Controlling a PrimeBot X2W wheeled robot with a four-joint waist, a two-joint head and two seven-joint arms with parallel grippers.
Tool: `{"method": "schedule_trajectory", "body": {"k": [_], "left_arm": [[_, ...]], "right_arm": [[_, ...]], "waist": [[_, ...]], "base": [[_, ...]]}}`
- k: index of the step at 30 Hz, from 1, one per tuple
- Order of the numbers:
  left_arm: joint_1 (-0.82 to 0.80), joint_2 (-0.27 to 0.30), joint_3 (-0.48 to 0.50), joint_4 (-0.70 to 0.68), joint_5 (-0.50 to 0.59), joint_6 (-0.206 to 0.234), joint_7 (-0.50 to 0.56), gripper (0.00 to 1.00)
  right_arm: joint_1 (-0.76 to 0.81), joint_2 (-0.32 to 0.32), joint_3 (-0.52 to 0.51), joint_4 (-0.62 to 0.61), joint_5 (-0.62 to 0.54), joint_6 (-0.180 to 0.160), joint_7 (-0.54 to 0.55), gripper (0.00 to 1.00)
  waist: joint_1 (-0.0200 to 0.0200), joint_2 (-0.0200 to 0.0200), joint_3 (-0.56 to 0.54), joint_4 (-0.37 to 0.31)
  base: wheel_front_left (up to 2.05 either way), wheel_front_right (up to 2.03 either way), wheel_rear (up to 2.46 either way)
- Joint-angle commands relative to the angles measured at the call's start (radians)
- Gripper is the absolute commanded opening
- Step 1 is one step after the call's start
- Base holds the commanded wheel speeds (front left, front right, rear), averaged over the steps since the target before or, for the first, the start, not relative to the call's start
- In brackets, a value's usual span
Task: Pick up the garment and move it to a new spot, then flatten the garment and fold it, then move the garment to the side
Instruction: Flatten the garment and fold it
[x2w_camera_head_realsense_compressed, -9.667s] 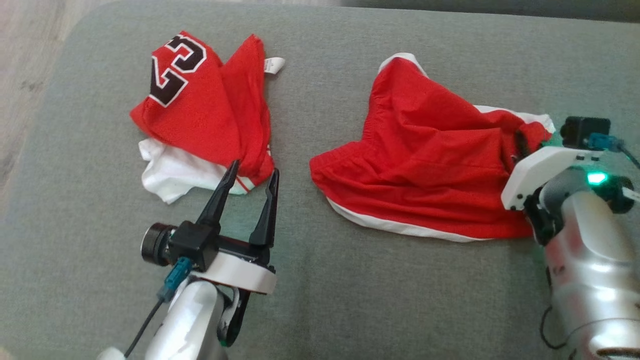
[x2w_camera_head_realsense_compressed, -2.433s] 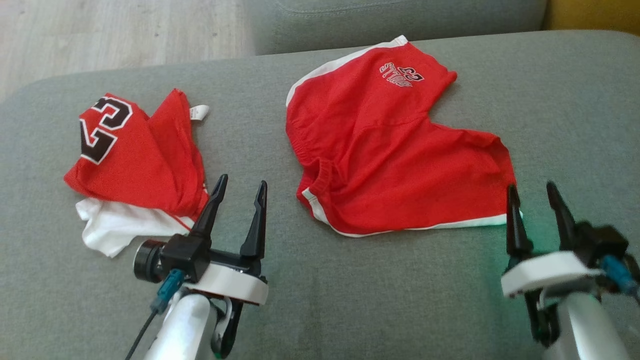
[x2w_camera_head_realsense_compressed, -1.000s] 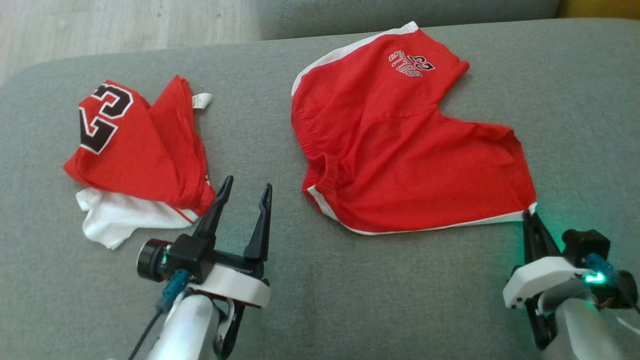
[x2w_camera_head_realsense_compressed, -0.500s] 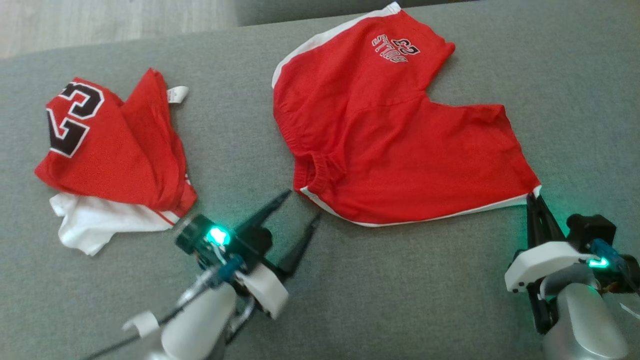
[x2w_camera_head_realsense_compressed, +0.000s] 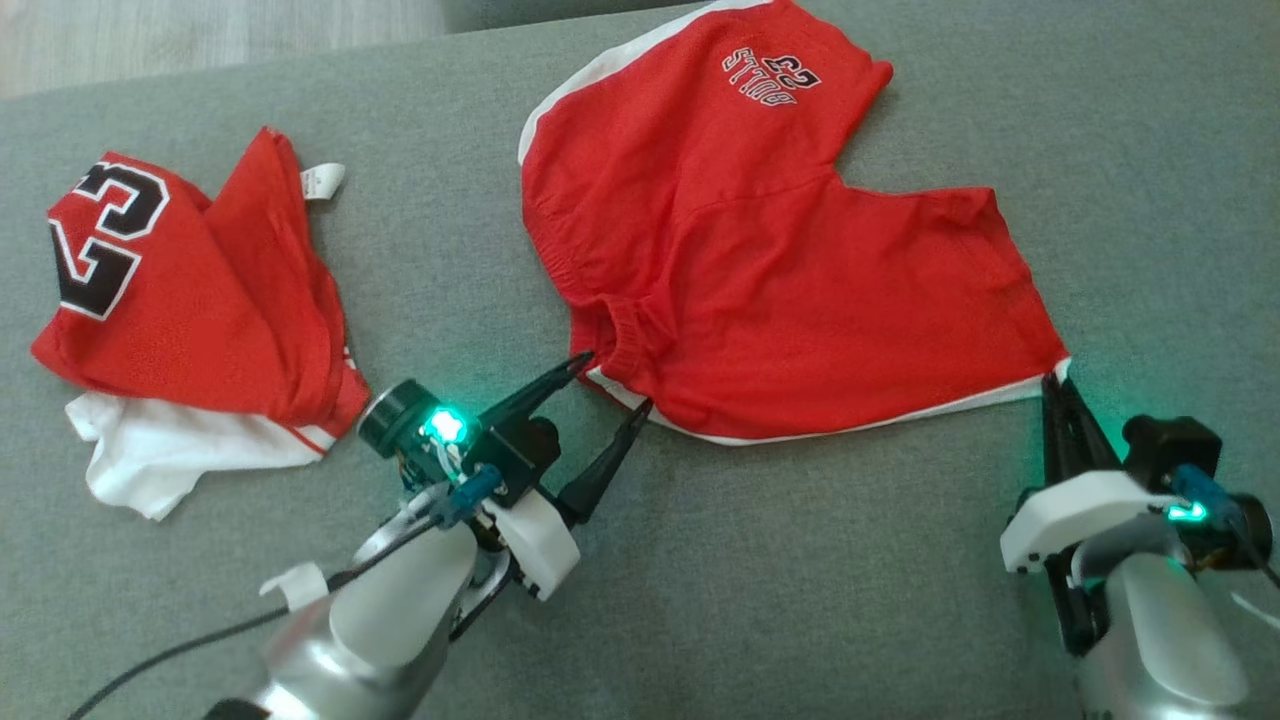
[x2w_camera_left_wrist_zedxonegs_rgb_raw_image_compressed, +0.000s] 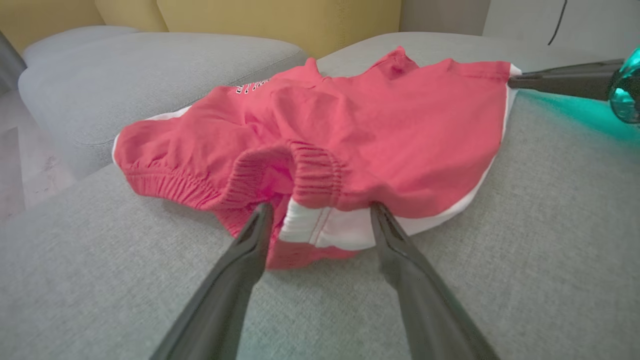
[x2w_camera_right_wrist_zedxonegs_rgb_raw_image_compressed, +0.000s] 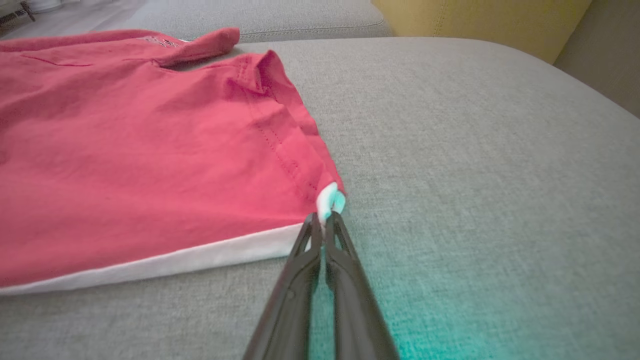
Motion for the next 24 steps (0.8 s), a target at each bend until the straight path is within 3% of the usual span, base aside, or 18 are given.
{"method": "schedule_trajectory", "body": {"k": [1, 5, 6, 8, 15, 24], "left_arm": [[-0.05, 0.022, 0.016, -0.017, -0.009, 0.002, -0.011, 1.0], [-0.071, 0.033, -0.024, -0.008, -0.035, 0.002, -0.016, 0.98], [-0.075, 0.036, -0.033, -0.009, -0.042, 0.002, -0.017, 0.5], [-0.083, 0.041, -0.055, -0.012, -0.056, 0.002, -0.019, 0.0], [-0.097, 0.07, -0.096, -0.03, -0.099, 0.002, -0.023, 0.0], [-0.092, 0.098, -0.014, -0.129, -0.155, 0.011, -0.024, 0.0]], "right_arm": [[-0.032, -0.005, 0.026, -0.025, 0.01, -0.001, -0.004, 0.0], [-0.038, -0.005, 0.034, -0.022, 0.012, -0.001, -0.005, 0.0], [-0.039, -0.005, 0.034, -0.022, 0.012, -0.001, -0.005, 0.0], [-0.041, -0.005, 0.033, -0.02, 0.013, -0.001, -0.006, 0.0], [-0.05, -0.005, 0.025, -0.025, 0.008, -0.001, -0.014, 0.0], [-0.08, -0.005, 0.043, -0.105, 0.067, -0.001, -0.018, 0.0]], "waist": [[-0.0001, 0.0, 0.002, -0.001], [-0.0001, 0.0, 0.007, -0.004], [-0.0001, 0.0, 0.008, -0.005], [-0.0001, 0.0, 0.009, -0.005], [-0.0001, 0.0, -0.001, 0.006], [-0.0001, 0.0, -0.081, 0.027]], "base": [[0.0, 0.0, 0.0], [0.0, 0.0, 0.0], [0.0, 0.0, 0.0], [0.0, 0.0, 0.0], [0.0, 0.0, 0.0], [0.0, 0.0, 0.0]]}}
